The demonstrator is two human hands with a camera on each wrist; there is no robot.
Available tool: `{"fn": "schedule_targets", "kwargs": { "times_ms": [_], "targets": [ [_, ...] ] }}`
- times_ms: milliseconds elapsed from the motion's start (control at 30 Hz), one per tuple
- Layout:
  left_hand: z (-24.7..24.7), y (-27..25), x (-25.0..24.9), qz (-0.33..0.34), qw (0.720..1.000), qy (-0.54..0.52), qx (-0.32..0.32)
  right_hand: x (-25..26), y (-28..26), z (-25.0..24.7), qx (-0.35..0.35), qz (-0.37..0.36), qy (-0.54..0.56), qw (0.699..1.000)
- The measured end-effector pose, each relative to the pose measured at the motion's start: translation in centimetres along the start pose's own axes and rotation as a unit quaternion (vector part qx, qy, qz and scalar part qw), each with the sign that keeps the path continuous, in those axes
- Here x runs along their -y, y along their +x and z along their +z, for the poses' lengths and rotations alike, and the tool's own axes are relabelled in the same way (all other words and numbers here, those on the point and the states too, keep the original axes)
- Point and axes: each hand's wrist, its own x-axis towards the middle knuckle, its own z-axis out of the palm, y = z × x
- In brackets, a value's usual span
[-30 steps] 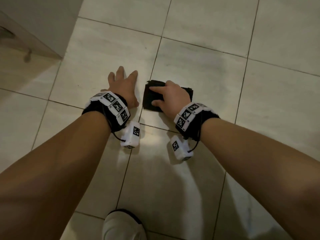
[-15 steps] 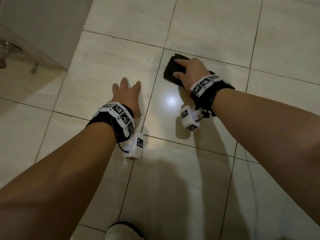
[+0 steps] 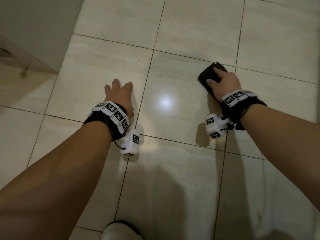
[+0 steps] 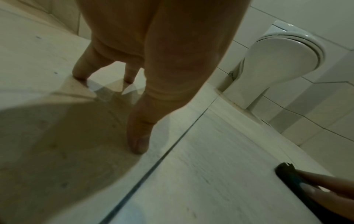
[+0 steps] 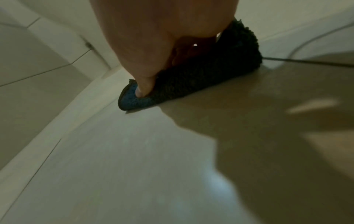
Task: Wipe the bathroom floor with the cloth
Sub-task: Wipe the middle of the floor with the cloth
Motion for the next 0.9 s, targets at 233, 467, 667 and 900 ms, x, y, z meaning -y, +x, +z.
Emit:
{"fn": "schedule_targets", "kwargs": {
  "times_ms": [233, 467, 667, 900],
  "targets": [
    [-0.4, -0.4, -0.7, 0.001, 0.999, 0.031, -0.011, 2.3, -7.0, 3.7, 0.080, -0.085, -0.061, 0.991],
    [-0.5, -2.7, -2.1, -0.019, 0.998, 0.054, -0.018, 1.1, -11.6, 5.2, 0.144, -0.142, -0.096, 0.975],
    [1.6, -5.0, -2.7, -0.035, 0.999, 0.037, -0.018, -2.7, -12.3, 3.3, 0.140, -0.145, -0.091, 0.975],
    [3.2, -7.0, -4.1, -0.041, 0.998, 0.039, 0.011, -7.9, -9.8, -0.4, 0.084, -0.098, -0.070, 0.989]
  ]
}}
